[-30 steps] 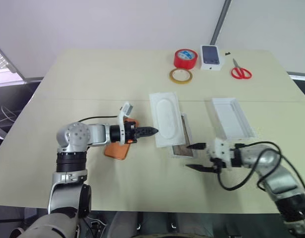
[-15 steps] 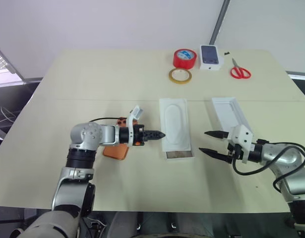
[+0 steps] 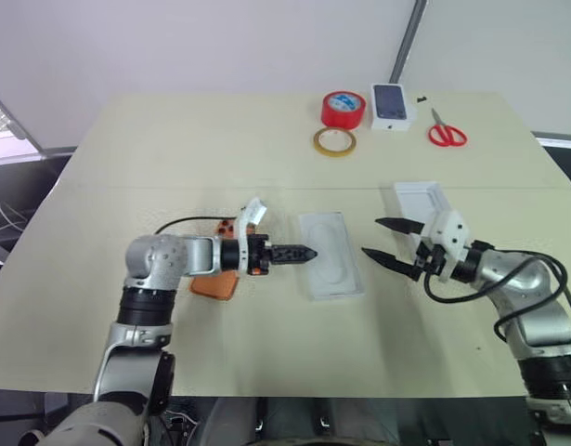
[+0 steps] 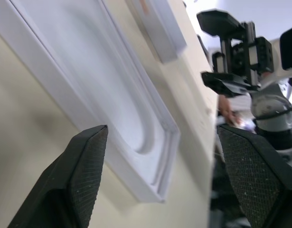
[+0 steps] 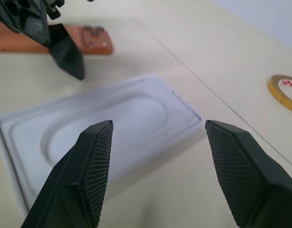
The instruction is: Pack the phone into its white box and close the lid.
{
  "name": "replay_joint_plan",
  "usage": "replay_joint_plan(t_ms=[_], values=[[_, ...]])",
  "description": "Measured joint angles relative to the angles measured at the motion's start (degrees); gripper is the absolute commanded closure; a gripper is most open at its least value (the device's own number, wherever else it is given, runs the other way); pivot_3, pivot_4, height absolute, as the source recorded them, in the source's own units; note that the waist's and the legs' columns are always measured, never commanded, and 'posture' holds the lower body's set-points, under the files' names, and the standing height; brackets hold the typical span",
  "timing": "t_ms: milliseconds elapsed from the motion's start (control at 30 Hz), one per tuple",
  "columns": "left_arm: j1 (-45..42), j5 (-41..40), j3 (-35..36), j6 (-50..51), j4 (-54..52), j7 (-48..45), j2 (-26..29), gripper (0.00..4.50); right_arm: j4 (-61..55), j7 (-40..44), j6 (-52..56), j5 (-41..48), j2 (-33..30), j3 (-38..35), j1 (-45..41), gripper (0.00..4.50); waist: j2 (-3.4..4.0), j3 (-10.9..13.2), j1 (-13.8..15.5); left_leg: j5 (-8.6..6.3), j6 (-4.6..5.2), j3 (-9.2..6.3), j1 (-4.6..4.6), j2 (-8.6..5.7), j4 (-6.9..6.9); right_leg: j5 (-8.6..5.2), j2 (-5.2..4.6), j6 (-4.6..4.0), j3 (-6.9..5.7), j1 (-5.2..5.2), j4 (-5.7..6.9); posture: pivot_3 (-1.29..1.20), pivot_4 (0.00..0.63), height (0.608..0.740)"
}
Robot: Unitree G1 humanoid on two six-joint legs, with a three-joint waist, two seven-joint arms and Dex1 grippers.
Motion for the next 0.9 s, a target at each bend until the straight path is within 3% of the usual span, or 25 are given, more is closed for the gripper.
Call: replay_joint_plan(t_ms=[133, 167, 233, 300, 467, 633, 800, 900], values=[[2.8, 7.1, -4.2, -14.2, -3.9, -4.8, 5.9, 0.57, -0.8, -1.5, 0.9, -2.0, 3.1, 4.5, -2.5, 4.19, 0.02, 0.0, -0.1, 0.00, -0.02, 0.01, 0.00, 0.00, -0.05, 0.00, 0.00, -0.01, 0.01, -0.02, -0.01, 0.00, 0.150, 0.740], [4.1, 10.2, -5.6, -21.1, -4.1, -7.1, 7.8, 0.57, -0.7, -2.3, 0.1, -4.2, 3.8, 6.2, -3.3, 4.48, 0.02, 0.0, -0.1, 0.00, -0.02, 0.01, 0.00, 0.00, -0.07, -0.01, -0.01, -0.01, 0.01, -0.03, -0.02, 0.00, 0.150, 0.740], [7.0, 17.9, -8.4, -35.8, -3.2, -10.8, 11.7, 0.57, 0.1, -3.9, -1.2, -8.3, 5.3, 9.6, -4.9, 4.48, 0.04, 0.0, -0.3, 0.01, -0.03, 0.02, 0.00, 0.00, -0.12, -0.01, -0.02, -0.03, 0.02, -0.07, -0.03, 0.00, 0.150, 0.740], [9.9, 20.6, -8.1, -46.2, -2.3, -14.8, 12.8, 0.57, 1.9, -4.8, -2.6, -12.6, 5.6, 12.8, -6.5, 4.48, 0.05, 0.0, -0.3, 0.01, -0.02, 0.05, -0.03, 0.00, -0.14, -0.01, -0.05, -0.04, 0.02, -0.11, -0.04, 0.00, 0.150, 0.740], [12.1, 18.7, -5.1, -51.7, -3.7, -18.9, 13.0, 0.57, 3.2, -1.9, -2.6, -17.3, 4.4, 18.6, -8.4, 4.48, 0.05, 0.0, 0.4, -0.20, 0.36, 0.05, -0.15, 0.00, -0.06, -0.01, -0.09, -0.03, 0.01, -0.16, -0.04, 0.00, 0.150, 0.740], [14.0, 20.6, -4.6, -54.5, -2.9, -18.7, 13.0, 0.57, -2.3, 7.2, 1.8, -15.1, -2.3, 20.1, -6.5, 4.48, 0.05, 0.0, 0.2, -0.26, 0.48, 0.06, -0.15, 0.00, -0.04, 0.00, -0.08, -0.03, 0.00, -0.16, -0.05, 0.00, 0.150, 0.740], [14.2, 20.6, -4.6, -54.7, -2.9, -17.5, 12.4, 0.57, -3.1, 8.2, 4.7, -13.2, -1.7, 20.1, -7.3, 4.48, 0.05, 0.0, -0.4, -0.25, 0.46, 0.05, -0.11, 0.02, -0.05, 0.00, -0.07, -0.03, 0.00, -0.15, 0.00, 0.00, 0.150, 0.740], [13.7, 20.5, -3.7, -53.6, -2.1, -16.8, 12.6, 0.57, 0.6, 3.3, 3.1, -14.2, 3.3, 19.0, -10.9, 4.48, 0.05, 0.0, -1.1, -0.22, 0.42, 0.07, -0.11, 0.02, -0.04, 0.00, -0.07, -0.02, 0.01, -0.19, 0.05, 0.00, 0.150, 0.740]])
